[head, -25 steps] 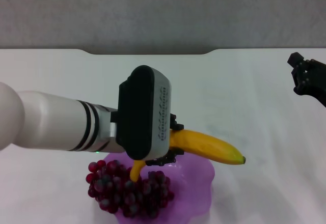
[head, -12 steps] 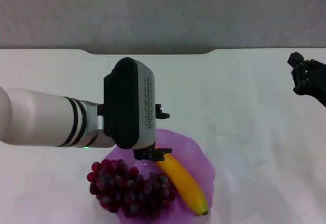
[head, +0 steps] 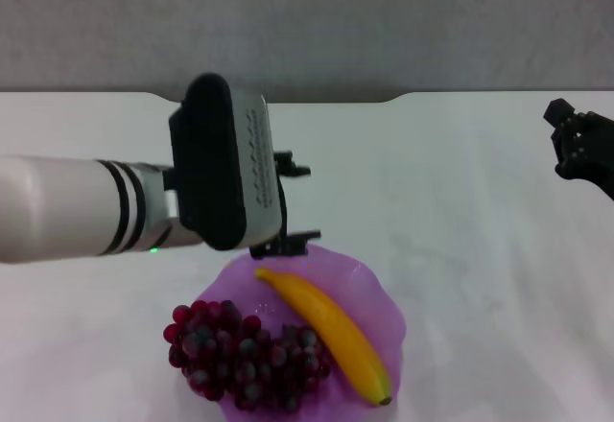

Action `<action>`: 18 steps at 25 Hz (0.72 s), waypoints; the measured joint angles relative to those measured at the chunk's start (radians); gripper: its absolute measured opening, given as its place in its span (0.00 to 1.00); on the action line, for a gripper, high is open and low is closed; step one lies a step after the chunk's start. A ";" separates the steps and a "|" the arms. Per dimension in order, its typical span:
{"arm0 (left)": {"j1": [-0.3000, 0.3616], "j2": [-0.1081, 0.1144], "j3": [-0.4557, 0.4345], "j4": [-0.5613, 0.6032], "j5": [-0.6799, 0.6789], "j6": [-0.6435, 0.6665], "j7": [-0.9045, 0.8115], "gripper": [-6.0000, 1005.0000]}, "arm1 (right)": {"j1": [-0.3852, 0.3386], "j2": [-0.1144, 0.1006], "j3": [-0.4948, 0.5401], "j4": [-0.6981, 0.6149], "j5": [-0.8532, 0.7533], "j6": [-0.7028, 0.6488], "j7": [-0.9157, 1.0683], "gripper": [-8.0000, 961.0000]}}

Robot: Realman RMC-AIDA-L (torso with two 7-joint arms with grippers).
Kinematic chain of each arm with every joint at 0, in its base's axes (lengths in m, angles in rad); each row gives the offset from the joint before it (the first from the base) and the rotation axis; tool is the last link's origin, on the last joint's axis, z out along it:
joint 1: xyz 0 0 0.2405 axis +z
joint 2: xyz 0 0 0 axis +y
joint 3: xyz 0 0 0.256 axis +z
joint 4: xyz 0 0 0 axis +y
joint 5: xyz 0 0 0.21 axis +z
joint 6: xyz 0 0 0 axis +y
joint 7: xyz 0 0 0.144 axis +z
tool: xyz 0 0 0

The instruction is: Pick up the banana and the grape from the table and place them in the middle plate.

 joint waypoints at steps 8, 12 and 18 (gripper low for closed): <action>0.018 0.002 -0.055 0.008 -0.089 -0.139 0.038 0.71 | -0.001 0.000 0.004 0.002 0.000 0.002 0.001 0.02; 0.043 0.003 -0.118 0.003 -0.235 -0.158 0.132 0.51 | -0.001 0.000 0.007 0.003 0.000 0.002 0.001 0.02; 0.076 0.003 -0.192 -0.006 -0.437 -0.181 0.245 0.25 | -0.001 0.000 0.007 0.003 0.002 0.002 0.001 0.02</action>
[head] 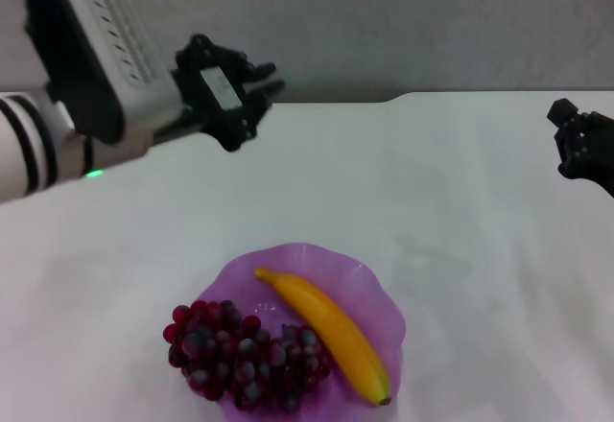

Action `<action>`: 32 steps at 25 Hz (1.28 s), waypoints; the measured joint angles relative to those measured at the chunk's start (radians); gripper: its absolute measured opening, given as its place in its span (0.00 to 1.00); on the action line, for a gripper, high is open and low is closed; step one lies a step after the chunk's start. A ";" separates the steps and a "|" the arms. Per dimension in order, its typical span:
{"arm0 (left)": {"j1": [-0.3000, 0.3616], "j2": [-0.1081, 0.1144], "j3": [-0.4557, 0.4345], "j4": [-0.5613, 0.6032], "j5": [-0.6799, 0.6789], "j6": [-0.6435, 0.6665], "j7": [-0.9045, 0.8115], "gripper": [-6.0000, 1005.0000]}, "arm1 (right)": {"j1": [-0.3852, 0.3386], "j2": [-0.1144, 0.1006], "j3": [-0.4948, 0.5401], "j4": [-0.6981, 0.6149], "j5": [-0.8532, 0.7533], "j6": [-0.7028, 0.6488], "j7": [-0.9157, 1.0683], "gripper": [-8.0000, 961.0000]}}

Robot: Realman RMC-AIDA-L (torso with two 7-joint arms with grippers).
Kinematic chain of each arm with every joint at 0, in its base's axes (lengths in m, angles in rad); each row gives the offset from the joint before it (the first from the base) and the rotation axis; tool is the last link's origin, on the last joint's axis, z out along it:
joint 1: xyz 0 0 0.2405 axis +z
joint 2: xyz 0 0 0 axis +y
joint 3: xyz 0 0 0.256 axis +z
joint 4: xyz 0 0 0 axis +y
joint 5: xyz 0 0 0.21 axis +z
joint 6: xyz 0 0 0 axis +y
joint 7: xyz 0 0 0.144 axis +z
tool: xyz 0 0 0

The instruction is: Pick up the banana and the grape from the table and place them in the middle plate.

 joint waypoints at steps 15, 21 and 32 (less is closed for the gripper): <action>0.073 -0.001 -0.291 -0.205 -0.721 0.011 0.367 0.08 | -0.004 0.000 0.012 0.008 0.009 -0.012 -0.013 0.02; 0.078 0.000 -0.429 -0.398 -0.960 0.115 0.551 0.09 | -0.048 0.020 0.145 -0.002 0.009 -0.033 -0.126 0.02; 0.048 0.000 -0.611 -0.759 -1.168 0.296 0.794 0.08 | -0.134 0.046 0.436 0.024 0.063 -0.157 -0.251 0.02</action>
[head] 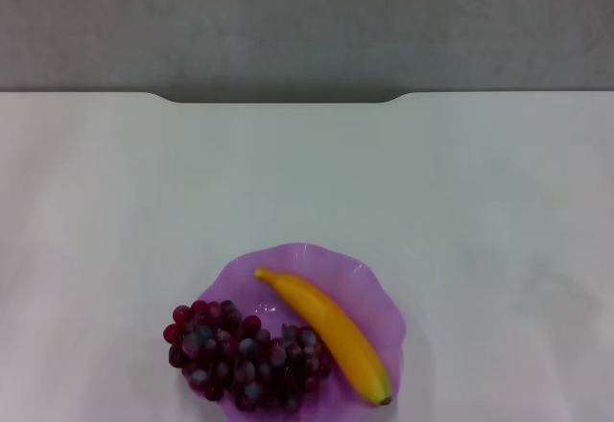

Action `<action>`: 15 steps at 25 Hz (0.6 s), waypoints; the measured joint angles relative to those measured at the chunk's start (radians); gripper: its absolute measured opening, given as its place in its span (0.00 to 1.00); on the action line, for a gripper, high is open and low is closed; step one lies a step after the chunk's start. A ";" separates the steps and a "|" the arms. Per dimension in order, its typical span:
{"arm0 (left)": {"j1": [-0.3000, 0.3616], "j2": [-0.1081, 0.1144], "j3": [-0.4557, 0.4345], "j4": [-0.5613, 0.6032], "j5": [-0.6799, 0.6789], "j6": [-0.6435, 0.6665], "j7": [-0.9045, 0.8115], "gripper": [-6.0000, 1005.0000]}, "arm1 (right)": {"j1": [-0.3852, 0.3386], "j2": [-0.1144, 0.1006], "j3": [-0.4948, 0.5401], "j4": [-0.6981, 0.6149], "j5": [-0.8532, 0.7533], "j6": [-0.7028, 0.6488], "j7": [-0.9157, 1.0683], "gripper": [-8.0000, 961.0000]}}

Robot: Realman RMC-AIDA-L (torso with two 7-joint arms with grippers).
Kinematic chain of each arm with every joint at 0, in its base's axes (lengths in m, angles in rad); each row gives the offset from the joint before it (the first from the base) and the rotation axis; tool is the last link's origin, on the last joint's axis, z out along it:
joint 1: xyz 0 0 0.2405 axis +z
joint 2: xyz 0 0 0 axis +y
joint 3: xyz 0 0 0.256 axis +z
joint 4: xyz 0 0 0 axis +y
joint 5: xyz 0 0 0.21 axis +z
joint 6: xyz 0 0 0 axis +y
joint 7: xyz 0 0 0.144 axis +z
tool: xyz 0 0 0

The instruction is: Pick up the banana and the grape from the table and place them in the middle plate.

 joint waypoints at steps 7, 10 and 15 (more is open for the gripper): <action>-0.056 0.004 -0.130 -0.221 -0.048 0.103 0.064 0.07 | -0.009 0.000 0.092 0.103 0.175 -0.078 -0.070 0.02; -0.083 0.005 -0.213 -0.315 -0.049 0.169 0.121 0.07 | -0.005 0.000 0.109 0.140 0.235 -0.100 -0.105 0.02; -0.109 0.006 -0.292 -0.442 -0.050 0.230 0.178 0.07 | -0.004 -0.001 0.120 0.151 0.265 -0.107 -0.121 0.02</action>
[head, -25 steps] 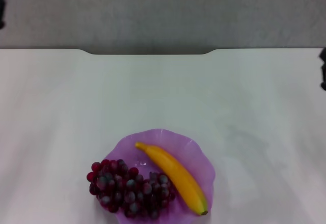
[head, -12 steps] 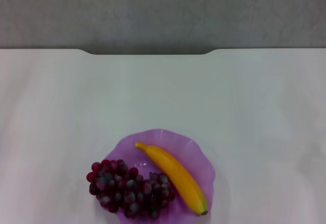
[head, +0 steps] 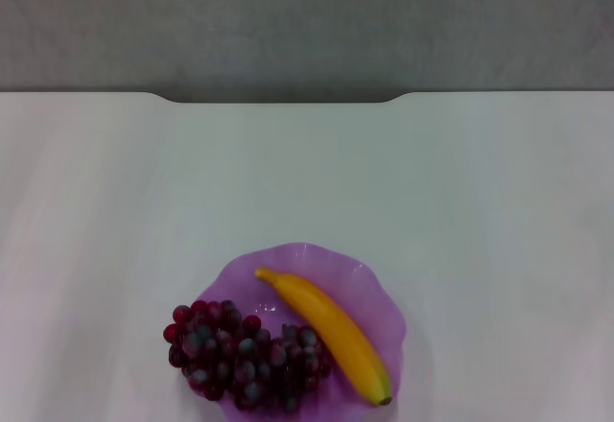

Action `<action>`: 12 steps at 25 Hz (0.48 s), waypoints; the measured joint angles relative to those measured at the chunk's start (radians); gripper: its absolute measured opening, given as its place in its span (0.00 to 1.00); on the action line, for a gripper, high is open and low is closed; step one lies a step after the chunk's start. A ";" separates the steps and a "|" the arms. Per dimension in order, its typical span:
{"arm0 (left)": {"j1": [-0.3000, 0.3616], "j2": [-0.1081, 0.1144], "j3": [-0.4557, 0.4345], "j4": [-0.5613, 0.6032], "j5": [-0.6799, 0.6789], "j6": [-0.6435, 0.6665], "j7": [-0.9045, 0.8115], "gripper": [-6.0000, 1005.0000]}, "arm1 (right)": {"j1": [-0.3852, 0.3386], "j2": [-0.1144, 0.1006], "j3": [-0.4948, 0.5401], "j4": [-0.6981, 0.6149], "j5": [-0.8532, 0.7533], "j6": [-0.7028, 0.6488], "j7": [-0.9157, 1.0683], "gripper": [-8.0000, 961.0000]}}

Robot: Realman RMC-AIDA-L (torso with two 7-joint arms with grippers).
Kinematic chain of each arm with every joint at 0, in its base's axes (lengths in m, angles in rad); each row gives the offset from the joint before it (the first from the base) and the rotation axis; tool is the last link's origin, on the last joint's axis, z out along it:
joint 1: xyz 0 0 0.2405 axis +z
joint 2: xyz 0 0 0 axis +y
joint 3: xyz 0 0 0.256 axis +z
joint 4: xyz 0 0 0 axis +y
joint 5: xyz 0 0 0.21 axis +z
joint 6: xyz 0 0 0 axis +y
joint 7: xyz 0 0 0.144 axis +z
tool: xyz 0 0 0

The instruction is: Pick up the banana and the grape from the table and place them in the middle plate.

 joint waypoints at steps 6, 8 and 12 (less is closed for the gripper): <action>-0.027 0.000 -0.059 -0.081 -0.001 0.007 0.022 0.07 | -0.001 0.001 0.002 0.002 0.012 0.001 -0.018 0.02; -0.030 0.000 -0.061 -0.097 -0.001 0.007 0.022 0.07 | -0.002 0.001 0.002 0.002 0.012 0.006 -0.018 0.02; -0.037 0.000 -0.065 -0.124 -0.001 0.002 0.024 0.07 | 0.004 0.000 0.008 0.002 0.013 0.018 -0.018 0.02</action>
